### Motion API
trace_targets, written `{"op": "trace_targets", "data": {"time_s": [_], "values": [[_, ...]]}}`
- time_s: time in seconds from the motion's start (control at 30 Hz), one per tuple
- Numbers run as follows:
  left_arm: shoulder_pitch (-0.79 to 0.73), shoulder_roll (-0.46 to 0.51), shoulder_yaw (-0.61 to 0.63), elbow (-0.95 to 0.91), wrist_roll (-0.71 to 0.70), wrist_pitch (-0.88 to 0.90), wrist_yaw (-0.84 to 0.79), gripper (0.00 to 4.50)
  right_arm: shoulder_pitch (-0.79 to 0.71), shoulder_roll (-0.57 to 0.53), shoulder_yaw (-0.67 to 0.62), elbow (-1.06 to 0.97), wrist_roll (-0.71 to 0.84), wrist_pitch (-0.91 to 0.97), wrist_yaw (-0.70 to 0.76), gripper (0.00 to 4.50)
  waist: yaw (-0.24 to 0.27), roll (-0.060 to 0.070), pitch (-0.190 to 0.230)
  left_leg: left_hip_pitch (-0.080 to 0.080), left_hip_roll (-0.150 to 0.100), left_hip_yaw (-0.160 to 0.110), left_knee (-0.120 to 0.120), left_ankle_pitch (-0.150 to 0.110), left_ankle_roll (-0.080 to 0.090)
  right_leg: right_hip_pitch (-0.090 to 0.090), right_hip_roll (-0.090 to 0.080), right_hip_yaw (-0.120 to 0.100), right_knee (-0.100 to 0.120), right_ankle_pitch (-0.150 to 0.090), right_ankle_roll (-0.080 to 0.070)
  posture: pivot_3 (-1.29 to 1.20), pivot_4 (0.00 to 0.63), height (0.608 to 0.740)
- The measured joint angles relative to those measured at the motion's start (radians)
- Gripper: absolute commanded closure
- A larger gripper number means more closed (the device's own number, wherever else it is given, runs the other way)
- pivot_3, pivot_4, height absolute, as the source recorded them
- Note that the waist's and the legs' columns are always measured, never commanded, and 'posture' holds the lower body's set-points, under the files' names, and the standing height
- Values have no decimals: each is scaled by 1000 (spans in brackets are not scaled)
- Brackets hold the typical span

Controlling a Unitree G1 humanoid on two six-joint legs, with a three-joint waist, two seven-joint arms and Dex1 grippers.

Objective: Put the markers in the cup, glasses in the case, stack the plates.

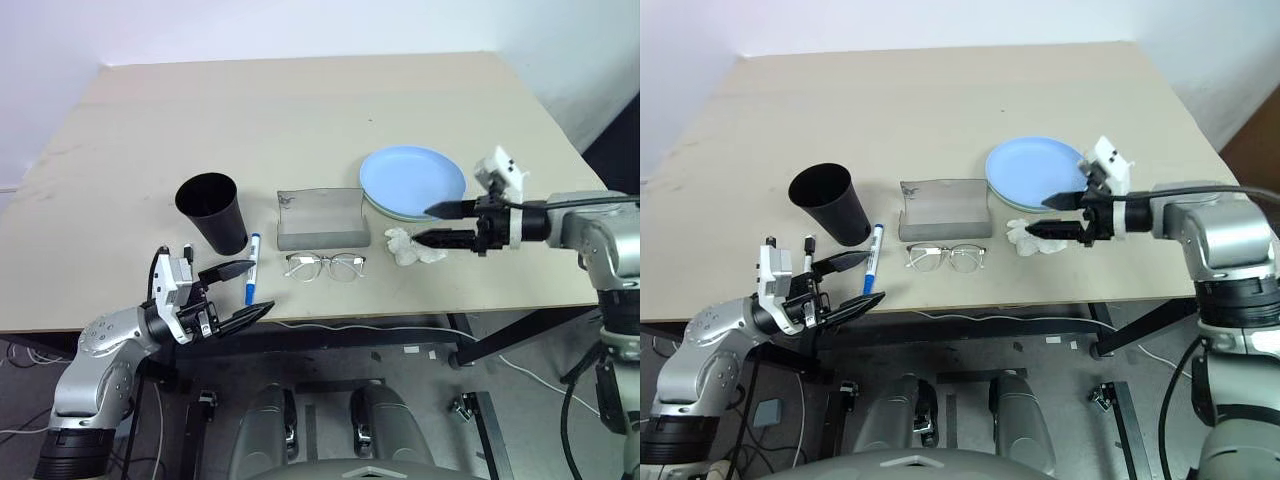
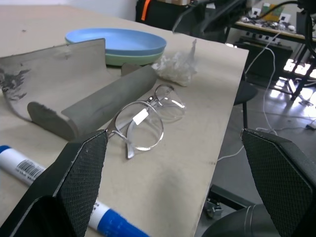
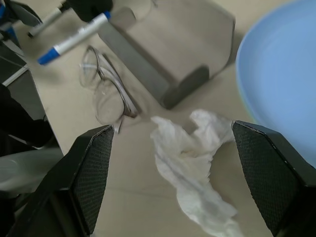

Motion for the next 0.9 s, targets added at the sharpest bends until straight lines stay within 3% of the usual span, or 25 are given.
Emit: {"op": "trace_targets", "data": {"time_s": [0.33,0.7,0.73,0.9], "values": [[-8,0,0,27,2,-20,-16,0,-1,83,96,167,-90,-90,-107,466,3,-1,0,-2,-1,0,0,-1,1,-1,0,0,-1,0,0,0,150,670],[-2,10,0,0,-1,7,3,0,6,83,115,172,-121,-176,-87,4267,3,-1,0,-1,0,0,0,-1,1,0,0,0,-1,0,0,0,150,670],[-4,11,1,-1,-1,7,5,0,6,81,108,164,-112,-174,-82,4480,3,-1,0,-1,0,0,0,-1,1,0,0,0,-1,0,0,0,150,670],[-5,11,2,-11,-2,23,18,0,-27,72,19,121,-28,-147,-57,4480,4,-1,0,-1,0,0,0,-1,1,0,0,0,-1,0,0,0,150,670]]}}
